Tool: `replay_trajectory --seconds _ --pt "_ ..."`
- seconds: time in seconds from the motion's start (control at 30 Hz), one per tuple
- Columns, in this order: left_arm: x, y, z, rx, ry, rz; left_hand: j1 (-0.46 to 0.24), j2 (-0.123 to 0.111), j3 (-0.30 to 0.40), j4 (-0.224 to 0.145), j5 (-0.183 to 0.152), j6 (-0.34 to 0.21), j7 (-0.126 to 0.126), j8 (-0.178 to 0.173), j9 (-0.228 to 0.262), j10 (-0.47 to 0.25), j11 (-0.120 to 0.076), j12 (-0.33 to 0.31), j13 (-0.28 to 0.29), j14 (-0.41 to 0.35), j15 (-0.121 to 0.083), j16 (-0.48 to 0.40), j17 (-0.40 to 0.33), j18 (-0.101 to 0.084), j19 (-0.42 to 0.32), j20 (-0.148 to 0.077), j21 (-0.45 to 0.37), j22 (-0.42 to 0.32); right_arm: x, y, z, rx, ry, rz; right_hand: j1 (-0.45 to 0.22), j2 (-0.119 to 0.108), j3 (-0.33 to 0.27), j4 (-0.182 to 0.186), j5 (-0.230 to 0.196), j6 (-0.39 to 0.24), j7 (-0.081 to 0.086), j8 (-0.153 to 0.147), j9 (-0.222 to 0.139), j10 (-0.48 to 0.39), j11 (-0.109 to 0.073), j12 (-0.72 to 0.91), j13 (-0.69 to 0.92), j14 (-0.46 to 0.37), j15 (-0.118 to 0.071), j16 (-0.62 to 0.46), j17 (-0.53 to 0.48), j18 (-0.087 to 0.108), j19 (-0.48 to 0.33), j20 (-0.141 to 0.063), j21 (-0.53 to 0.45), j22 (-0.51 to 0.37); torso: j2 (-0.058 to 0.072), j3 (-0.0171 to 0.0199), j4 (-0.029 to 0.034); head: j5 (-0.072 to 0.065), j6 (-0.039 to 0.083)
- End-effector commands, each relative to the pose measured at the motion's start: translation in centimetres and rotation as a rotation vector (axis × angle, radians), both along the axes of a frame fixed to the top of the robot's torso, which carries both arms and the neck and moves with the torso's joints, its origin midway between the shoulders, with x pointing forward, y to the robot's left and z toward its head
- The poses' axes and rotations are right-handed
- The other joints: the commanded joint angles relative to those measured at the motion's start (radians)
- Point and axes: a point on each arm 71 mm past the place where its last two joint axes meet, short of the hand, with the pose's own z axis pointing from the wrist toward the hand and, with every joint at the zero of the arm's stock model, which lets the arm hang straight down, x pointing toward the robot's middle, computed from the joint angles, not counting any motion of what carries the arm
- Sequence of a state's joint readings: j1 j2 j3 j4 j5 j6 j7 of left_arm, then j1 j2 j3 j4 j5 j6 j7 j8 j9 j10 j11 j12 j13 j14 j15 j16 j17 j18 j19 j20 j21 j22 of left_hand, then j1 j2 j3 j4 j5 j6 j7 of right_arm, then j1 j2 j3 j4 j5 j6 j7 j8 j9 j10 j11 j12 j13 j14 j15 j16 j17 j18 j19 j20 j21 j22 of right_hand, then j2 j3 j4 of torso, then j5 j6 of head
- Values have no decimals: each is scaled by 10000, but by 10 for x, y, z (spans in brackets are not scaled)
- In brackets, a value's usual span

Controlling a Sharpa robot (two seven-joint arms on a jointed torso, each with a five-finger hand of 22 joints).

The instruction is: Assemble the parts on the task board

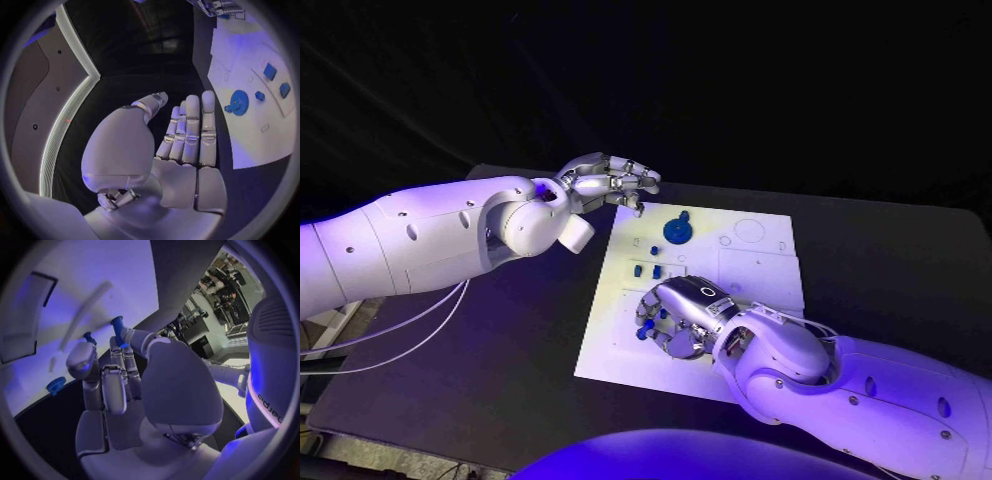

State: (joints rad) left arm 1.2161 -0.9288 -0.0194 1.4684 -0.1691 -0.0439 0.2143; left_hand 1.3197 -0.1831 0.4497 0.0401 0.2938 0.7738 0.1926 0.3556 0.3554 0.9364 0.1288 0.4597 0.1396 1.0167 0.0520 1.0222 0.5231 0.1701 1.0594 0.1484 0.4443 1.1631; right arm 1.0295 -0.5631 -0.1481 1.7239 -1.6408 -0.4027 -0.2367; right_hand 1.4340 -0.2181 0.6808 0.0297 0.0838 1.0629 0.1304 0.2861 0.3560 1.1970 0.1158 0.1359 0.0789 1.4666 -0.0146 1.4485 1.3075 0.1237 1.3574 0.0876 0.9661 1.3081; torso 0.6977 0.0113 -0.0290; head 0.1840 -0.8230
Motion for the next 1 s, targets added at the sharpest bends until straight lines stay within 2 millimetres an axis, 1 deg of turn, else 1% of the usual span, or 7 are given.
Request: replay_trajectory --seconds 0.03,0.2,0.37,0.53,0.87,0.93,1.0 --pt "-1 -2 1 -101 0 -178 -53 35 -44 16 -5 -78 -6 49 10 -73 -17 64 -15 -68 23 64 -17 109 12 86 -42 -9 -1 1 0 -82 -134 100 -26 47 3 -40 72 -77 -5 -52 8 636 -560 15 640 501 -41 42 90 -64 -33 -58 -36 301 -7 -5 -2 13 -2" --pt "-1 -2 1 -94 9 -175 -62 34 -56 23 -6 -97 -6 75 17 -79 -17 71 -15 -73 24 69 -21 110 14 88 -48 -19 -3 3 -3 -447 41 315 -225 -26 20 -131 56 -182 30 -120 20 535 -518 -75 662 495 -6 33 72 -52 -79 -33 -122 299 -8 -12 -4 12 -17" --pt "-1 -2 1 -89 24 -186 -62 34 -56 23 -6 -97 -6 75 17 -79 -17 71 -15 -73 24 69 -21 110 14 88 -48 -19 -4 6 -6 -816 232 589 -844 -356 -94 -155 196 -577 160 -369 -34 108 -351 -350 616 464 146 -10 -7 -9 -245 90 -484 200 -12 -13 -3 1 -28" --pt "-1 -2 1 -82 35 -185 -62 34 -56 23 -6 -97 -6 75 17 -79 -17 71 -15 -73 24 69 -21 110 14 88 -48 -19 -4 7 -8 -975 277 589 -1246 -577 -252 -224 395 -827 298 -537 -83 -552 -147 -654 491 442 314 -19 -27 52 -414 243 -932 46 -13 -7 1 -2 -25" --pt "-1 -1 1 -76 47 -187 -62 34 -56 23 -6 -97 -6 75 17 -79 -17 71 -15 -73 24 69 -21 110 14 88 -48 -19 -2 3 -2 -202 -155 105 -1302 -561 -589 -502 596 -1028 428 -698 -160 -1357 16 -654 328 314 465 -121 -233 149 -650 403 -1510 -141 -5 6 -5 -31 -14" --pt "-1 -1 1 -76 47 -187 -62 34 -56 23 -6 -97 -6 75 17 -79 -17 71 -15 -73 24 69 -21 110 14 88 -48 -19 -2 1 1 93 -285 12 -1278 -547 -690 -567 701 -1129 462 -770 -201 -1554 55 -641 291 268 494 -154 -296 168 -724 436 -1658 -184 -6 7 -6 -42 -11" --pt "-1 -1 1 -74 47 -181 -62 34 -56 23 -6 -97 -6 75 17 -79 -17 71 -15 -73 24 69 -21 110 14 88 -48 -19 -2 -1 4 464 -427 -93 -1184 -469 -1004 -685 767 -1449 417 -951 -315 -2045 92 -633 198 117 539 -295 -565 251 -968 482 -2157 -342 -9 5 -10 -65 14"
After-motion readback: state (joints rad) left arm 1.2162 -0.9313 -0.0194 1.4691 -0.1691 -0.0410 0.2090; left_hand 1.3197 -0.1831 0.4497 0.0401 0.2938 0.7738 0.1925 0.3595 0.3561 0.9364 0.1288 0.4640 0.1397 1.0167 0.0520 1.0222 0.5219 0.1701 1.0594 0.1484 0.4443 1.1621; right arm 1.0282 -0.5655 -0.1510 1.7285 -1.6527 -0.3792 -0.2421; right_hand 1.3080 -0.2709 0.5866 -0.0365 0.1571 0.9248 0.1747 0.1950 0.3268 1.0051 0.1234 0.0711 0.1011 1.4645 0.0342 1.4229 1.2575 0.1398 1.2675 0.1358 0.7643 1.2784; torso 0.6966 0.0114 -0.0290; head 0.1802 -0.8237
